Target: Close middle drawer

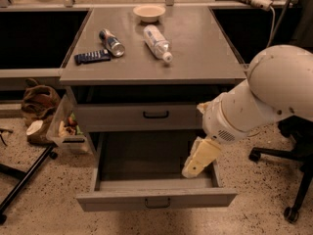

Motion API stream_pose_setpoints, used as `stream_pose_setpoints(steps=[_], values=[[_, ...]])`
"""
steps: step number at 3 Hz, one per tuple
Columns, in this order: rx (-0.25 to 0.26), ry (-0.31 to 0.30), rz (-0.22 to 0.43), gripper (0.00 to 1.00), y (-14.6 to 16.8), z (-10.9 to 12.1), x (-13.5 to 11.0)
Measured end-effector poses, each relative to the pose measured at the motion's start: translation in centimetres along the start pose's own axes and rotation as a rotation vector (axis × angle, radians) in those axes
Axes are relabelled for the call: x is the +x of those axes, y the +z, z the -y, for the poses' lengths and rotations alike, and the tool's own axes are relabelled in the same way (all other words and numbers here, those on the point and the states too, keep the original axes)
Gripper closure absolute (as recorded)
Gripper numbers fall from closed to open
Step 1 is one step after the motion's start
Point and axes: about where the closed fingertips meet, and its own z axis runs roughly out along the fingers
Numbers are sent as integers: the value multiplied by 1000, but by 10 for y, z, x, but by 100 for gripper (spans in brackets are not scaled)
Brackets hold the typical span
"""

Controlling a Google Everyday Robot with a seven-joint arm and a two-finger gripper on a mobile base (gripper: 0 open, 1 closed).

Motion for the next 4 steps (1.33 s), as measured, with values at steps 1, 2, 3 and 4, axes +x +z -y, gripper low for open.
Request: stream_pose_setpoints(steps=[1, 2, 3, 4], values=[[8, 71, 16, 0, 29, -12, 37], [0, 180, 2, 0, 85, -34, 101], [-65, 257, 41, 0, 148, -67, 150], [-192, 292, 106, 0, 214, -107, 178]])
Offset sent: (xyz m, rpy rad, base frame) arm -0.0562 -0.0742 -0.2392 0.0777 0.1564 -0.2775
